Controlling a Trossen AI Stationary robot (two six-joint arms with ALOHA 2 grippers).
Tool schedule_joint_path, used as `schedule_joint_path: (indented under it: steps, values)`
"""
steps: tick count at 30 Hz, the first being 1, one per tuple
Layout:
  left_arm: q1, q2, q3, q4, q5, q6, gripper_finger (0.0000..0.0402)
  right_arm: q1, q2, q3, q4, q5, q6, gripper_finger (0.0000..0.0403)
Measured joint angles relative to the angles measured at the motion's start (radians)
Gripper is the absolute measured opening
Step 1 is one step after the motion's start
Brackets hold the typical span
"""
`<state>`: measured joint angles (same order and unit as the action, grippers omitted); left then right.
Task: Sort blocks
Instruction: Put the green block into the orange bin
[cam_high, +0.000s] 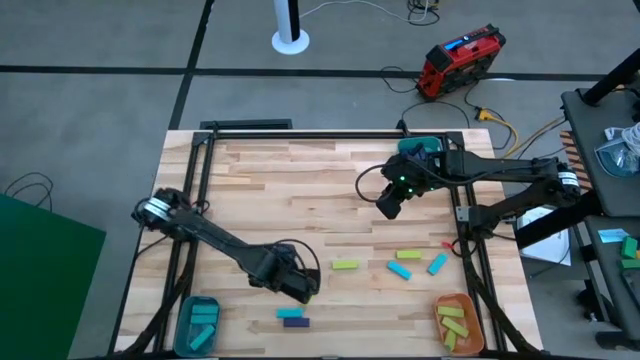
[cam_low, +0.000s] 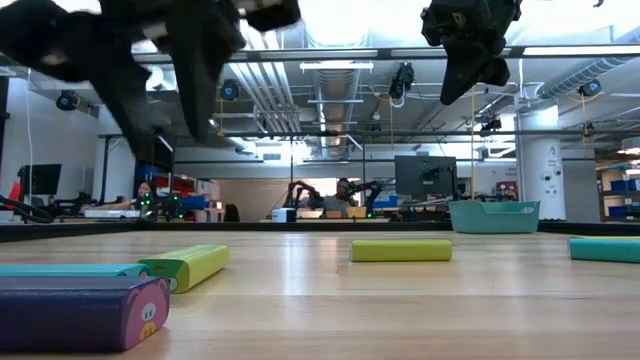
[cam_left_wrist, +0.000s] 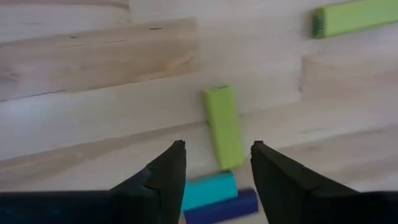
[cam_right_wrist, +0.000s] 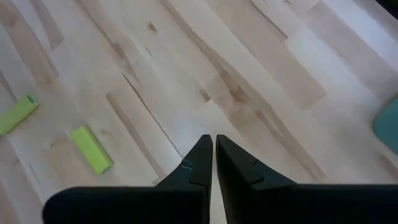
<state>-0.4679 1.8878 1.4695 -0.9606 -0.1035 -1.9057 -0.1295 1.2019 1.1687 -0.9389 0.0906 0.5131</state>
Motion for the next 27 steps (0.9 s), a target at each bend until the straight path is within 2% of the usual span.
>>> schedule_joint_path:
  steps: [8, 18, 27]
  values:
    - [0.002, 0.105, 0.069, 0.005, 0.001, 0.011, 0.0200, 0.000, -0.002, 0.000, 0.000, 0.000, -0.009, 0.0012]
    - [0.001, 0.219, 0.108, 0.017, 0.039, 0.003, 0.0202, 0.000, -0.002, 0.000, 0.000, 0.000, -0.009, 0.0012]
    - [0.001, 0.261, 0.107, 0.076, 0.042, 0.026, 0.0200, 0.000, -0.002, 0.000, 0.001, 0.000, -0.016, 0.0012]
